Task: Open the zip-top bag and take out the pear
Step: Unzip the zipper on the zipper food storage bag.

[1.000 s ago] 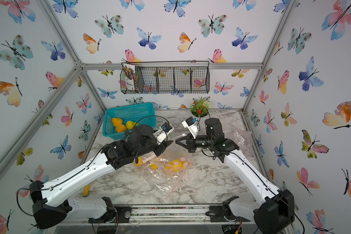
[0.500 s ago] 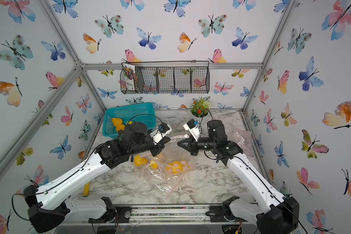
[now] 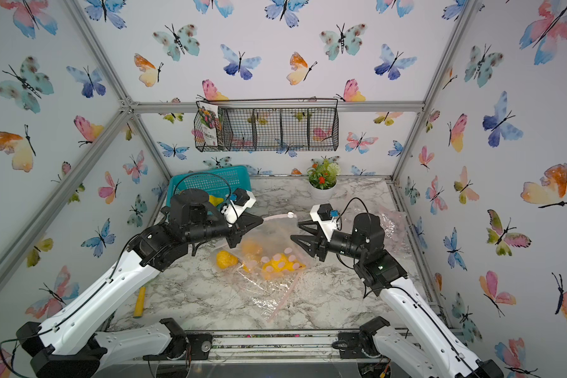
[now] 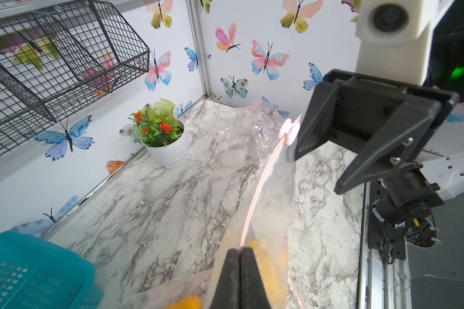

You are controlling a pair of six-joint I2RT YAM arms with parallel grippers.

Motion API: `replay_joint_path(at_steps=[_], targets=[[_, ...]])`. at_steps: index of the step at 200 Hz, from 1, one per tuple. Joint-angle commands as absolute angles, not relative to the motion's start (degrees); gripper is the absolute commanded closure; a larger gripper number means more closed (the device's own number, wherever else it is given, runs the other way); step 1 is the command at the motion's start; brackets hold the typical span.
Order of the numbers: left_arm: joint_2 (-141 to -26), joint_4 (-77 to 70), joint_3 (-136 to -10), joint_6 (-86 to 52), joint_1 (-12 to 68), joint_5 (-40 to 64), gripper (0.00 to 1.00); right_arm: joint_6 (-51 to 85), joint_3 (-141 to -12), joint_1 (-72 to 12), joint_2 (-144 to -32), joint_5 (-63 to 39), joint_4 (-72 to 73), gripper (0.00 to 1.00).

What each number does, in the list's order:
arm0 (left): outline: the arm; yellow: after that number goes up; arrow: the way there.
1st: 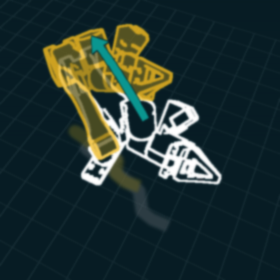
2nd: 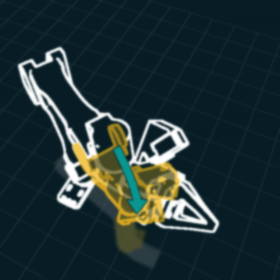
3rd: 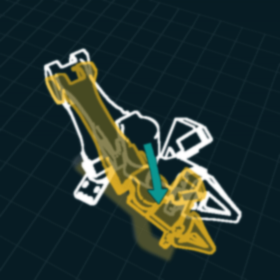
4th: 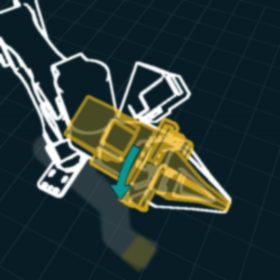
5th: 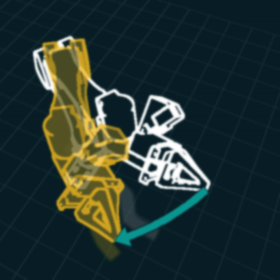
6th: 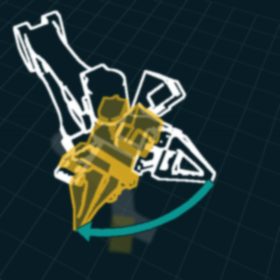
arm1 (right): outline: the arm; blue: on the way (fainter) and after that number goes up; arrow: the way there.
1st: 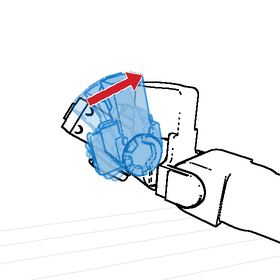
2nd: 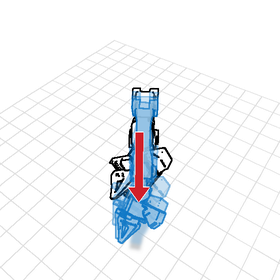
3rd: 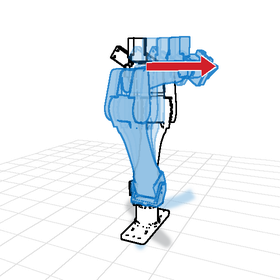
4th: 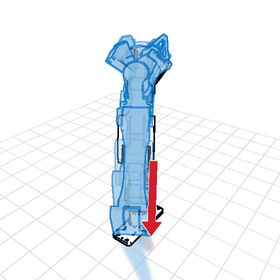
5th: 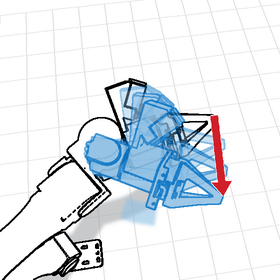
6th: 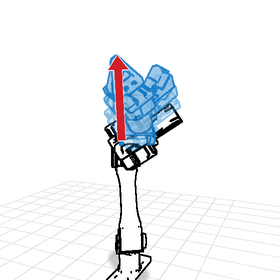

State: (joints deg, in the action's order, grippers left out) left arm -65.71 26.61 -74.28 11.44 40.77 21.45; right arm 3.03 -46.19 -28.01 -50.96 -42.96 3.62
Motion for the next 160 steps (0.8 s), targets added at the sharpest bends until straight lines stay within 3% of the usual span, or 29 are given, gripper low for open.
replay_joint_path(at_steps=[1,23,63,74,88,97,103,108,122,139,160], targets=[[-64.56,26.52,-73.26,10.64,40.34,25.37,1.0,5.04,-45.17,-28.13,-50.92,-40.86,13.7,0.57],[-63.93,26.92,-72.78,10.42,40.26,25.31,1.0,5.64,-45.67,-28.13,-52.65,-41.16,15.18,0.63],[-63.19,26.89,-72.16,10.08,40.17,25.31,1.0,6.7,-45.75,-28.13,-54.58,-44.03,17.06,0.86],[-63.11,26.73,-72.29,9.97,40.16,25.4,1.0,6.5,-45.71,-28.13,-54.73,-44.46,16.6,0.97],[-63.17,26.48,-72.57,10.0,40.17,25.83,1.0,6.3,-45.74,-28.13,-54.87,-44.99,16.22,0.97],[-63.19,26.3,-72.66,9.94,40.17,26.14,1.0,6.27,-45.66,-28.13,-54.97,-44.96,15.83,0.88],[-63.18,26.24,-72.69,9.99,40.17,26.26,1.0,6.25,-45.56,-28.13,-54.96,-44.64,15.57,0.77],[-63.28,26.28,-72.77,9.97,40.1,26.3,1.0,6.33,-45.54,-28.13,-54.95,-44.36,15.48,0.76],[-63.39,26.37,-72.86,9.96,40.08,26.33,1.0,6.24,-45.44,-28.13,-54.93,-43.96,15.22,0.81],[-63.29,26.37,-72.75,10.01,40.08,26.42,1.0,6.0,-45.52,-28.13,-55.08,-43.86,15.07,0.97],[-63.37,26.16,-73.03,9.71,40.08,26.54,1.0,6.09,-45.8,-28.13,-55.29,-44.24,15.12,0.97]])
